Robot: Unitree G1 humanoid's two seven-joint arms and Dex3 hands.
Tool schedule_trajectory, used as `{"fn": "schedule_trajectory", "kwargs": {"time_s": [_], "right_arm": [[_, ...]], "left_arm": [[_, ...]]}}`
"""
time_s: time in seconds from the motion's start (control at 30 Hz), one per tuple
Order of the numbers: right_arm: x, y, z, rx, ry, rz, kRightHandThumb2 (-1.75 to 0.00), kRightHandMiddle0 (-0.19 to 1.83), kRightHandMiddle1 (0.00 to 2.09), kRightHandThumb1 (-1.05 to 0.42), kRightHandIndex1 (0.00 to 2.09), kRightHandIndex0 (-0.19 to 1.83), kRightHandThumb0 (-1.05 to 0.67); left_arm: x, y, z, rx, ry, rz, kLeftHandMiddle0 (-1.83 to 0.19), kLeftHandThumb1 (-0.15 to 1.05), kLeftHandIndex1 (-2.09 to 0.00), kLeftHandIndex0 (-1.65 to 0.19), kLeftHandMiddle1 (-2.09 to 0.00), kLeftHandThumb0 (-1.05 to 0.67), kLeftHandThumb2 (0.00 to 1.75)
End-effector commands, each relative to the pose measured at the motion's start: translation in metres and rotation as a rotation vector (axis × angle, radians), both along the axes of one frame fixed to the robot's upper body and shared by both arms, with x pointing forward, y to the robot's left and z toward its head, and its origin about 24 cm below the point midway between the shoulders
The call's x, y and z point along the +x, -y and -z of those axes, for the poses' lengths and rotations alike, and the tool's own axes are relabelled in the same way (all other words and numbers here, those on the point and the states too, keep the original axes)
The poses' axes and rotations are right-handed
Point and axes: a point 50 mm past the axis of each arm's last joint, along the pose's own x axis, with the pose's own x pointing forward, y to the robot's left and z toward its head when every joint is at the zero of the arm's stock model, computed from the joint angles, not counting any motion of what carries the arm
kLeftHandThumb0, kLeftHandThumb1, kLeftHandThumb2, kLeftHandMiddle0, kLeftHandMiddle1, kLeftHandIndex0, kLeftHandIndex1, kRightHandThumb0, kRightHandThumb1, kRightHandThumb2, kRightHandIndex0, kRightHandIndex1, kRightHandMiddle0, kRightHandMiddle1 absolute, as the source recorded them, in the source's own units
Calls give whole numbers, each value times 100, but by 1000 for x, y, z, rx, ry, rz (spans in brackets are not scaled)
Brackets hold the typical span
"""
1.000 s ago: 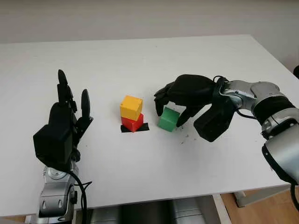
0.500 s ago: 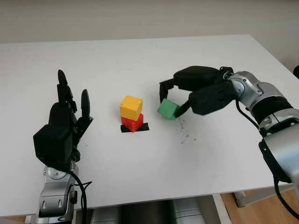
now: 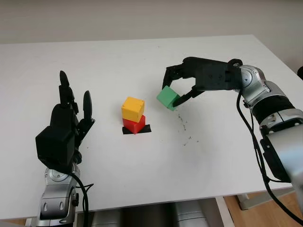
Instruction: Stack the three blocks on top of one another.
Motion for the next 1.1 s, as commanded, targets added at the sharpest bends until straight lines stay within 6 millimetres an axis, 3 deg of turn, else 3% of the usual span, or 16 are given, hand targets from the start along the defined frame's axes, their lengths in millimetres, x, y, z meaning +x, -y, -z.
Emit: {"fn": "schedule_trajectory", "kwargs": {"time_s": [0.0, 0.2, 0.63, 0.9, 1.07], "right_arm": [[2, -5, -24, 77, 42, -12, -6, 36, 140, -94, 5, 39, -38], [3, -10, -39, 384, -49, -51, -6, 22, 166, -99, 1, 31, -34], [2, -31, -34, 643, -144, -116, -6, 16, 173, -102, 0, 23, -39], [-6, -59, -10, 749, -248, -181, -6, 10, 178, -105, 2, 22, -37], [-8, -70, 9, 790, -323, -176, -5, 18, 175, -101, 3, 23, -40]], "left_arm": [[2, 1, -4, 5, 18, 5, 19, 105, 0, 19, 0, -73, 65], [0, 1, -3, -2, 22, 6, 19, 105, 0, 19, 0, -71, 66], [-1, 1, -1, -25, 22, -3, 19, 105, 0, 19, 0, -72, 64], [-4, 1, -2, -35, 23, 3, 19, 105, 0, 19, 0, -73, 65], [-4, 0, -1, -41, 23, 0, 19, 105, 0, 19, 0, -73, 66]]}}
